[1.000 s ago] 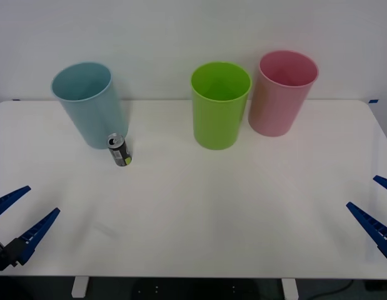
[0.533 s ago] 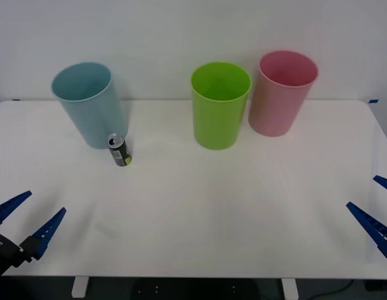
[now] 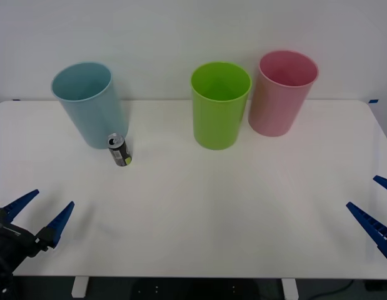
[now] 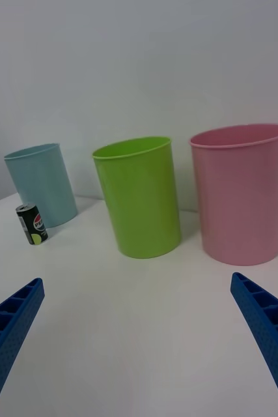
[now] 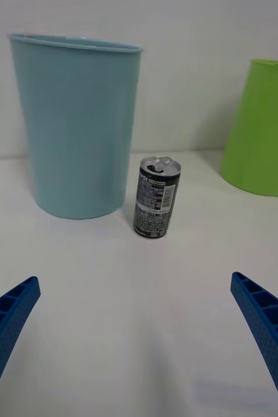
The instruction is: Grasp the object on the table and drop it into the matching bin: aluminum can to the light blue bin, PET bottle to the pink bin.
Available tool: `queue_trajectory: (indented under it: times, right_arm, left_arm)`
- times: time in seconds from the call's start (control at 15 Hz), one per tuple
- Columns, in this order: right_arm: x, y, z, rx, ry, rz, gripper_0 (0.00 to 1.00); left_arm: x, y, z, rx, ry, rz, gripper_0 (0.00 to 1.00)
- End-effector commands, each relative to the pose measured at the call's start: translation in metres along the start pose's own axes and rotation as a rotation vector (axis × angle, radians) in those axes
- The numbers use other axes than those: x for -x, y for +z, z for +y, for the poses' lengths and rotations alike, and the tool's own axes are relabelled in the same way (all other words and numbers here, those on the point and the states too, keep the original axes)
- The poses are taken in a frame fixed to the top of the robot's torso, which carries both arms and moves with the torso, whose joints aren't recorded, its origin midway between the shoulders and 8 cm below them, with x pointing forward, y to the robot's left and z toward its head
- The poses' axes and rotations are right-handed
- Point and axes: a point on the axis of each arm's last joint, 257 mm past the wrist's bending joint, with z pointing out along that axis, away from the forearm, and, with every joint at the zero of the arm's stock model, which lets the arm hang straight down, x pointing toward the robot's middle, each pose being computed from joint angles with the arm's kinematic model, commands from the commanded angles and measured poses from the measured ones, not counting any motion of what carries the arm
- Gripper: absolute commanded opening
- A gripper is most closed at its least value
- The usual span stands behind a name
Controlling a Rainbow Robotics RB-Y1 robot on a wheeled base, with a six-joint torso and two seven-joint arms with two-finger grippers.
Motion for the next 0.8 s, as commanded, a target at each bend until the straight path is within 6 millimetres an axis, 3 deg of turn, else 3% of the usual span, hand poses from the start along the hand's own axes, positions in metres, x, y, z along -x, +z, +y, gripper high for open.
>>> queue_trajectory:
  times: [0.07,0.8]
  right_arm:
    - [0.000,0.000,0.000,0.000,0.000,0.000,1.00]
    - [0.000,0.000,0.000,0.000,0.000,0.000,1.00]
  left_arm:
    - [-0.007,0.019,0.004,-0.006,-0.004,0.000,1.00]
    - [-0.021,0.090,-0.006,-0.011,-0.043,-0.019,1.00]
